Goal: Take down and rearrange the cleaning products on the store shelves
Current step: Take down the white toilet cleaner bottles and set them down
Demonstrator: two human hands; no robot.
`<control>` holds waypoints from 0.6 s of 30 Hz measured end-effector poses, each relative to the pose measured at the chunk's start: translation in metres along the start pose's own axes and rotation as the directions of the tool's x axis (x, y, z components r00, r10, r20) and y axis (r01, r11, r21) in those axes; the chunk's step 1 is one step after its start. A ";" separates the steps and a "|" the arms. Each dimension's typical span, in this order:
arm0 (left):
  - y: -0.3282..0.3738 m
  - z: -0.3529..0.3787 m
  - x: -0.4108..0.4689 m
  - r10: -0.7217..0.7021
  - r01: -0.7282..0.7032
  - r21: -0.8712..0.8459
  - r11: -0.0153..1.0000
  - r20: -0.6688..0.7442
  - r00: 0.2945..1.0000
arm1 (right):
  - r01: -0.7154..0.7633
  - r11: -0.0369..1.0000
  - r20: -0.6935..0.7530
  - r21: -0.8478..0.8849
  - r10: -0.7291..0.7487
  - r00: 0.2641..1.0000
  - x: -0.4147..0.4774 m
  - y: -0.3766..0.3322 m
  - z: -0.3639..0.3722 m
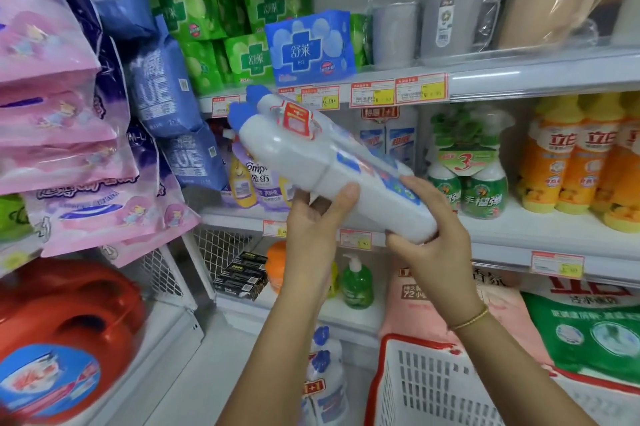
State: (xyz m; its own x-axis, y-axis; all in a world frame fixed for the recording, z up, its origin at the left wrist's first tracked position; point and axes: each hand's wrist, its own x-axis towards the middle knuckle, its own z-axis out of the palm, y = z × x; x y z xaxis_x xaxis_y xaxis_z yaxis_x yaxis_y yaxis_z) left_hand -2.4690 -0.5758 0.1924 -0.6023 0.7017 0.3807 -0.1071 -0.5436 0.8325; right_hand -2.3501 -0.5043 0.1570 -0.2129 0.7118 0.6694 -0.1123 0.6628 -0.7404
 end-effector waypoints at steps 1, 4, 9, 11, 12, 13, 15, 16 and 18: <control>-0.001 -0.003 0.003 0.002 -0.002 0.070 0.998 0.002 1.000 | -0.048 0.997 0.015 0.057 0.047 0.999 0.002 0.000 -0.005; -0.007 -0.013 0.017 -0.031 0.039 0.240 0.970 -0.038 0.999 | -0.224 0.959 0.102 0.175 0.209 0.973 0.000 0.007 -0.019; -0.014 -0.026 0.031 -0.175 0.162 0.167 0.973 0.063 0.983 | -0.610 0.547 0.461 0.574 0.400 0.792 -0.009 0.024 -0.037; -0.009 -0.036 0.032 -0.201 0.193 0.066 0.979 0.147 0.969 | -0.667 0.502 0.555 0.551 0.377 0.742 -0.003 0.026 -0.047; -0.006 -0.040 0.032 -0.208 0.207 0.024 0.978 0.206 0.956 | -0.685 0.499 0.585 0.531 0.369 0.722 0.003 0.025 -0.051; -0.005 -0.043 0.031 -0.203 0.214 -0.013 0.977 0.261 0.944 | -0.704 0.501 0.610 0.503 0.371 0.700 0.009 0.024 -0.055; -0.002 -0.040 0.028 -0.171 0.193 -0.057 0.979 0.270 0.948 | -0.737 0.528 0.629 0.421 0.415 0.657 0.024 0.016 -0.061; -0.002 -0.035 0.026 -0.155 0.177 -0.078 0.981 0.230 0.961 | -0.742 0.544 0.628 0.391 0.432 0.648 0.031 0.010 -0.063; -0.003 -0.026 0.023 -0.130 0.146 -0.113 0.983 0.132 0.983 | -0.705 0.620 0.569 0.344 0.460 0.682 0.038 -0.001 -0.063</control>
State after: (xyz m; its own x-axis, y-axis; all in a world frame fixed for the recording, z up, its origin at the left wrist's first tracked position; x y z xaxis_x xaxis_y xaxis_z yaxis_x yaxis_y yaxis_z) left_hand -2.5031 -0.5707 0.1882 -0.4731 0.8213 0.3189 -0.2820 -0.4841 0.8283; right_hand -2.2971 -0.4633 0.1876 -0.7488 0.6579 0.0809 -0.2532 -0.1712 -0.9521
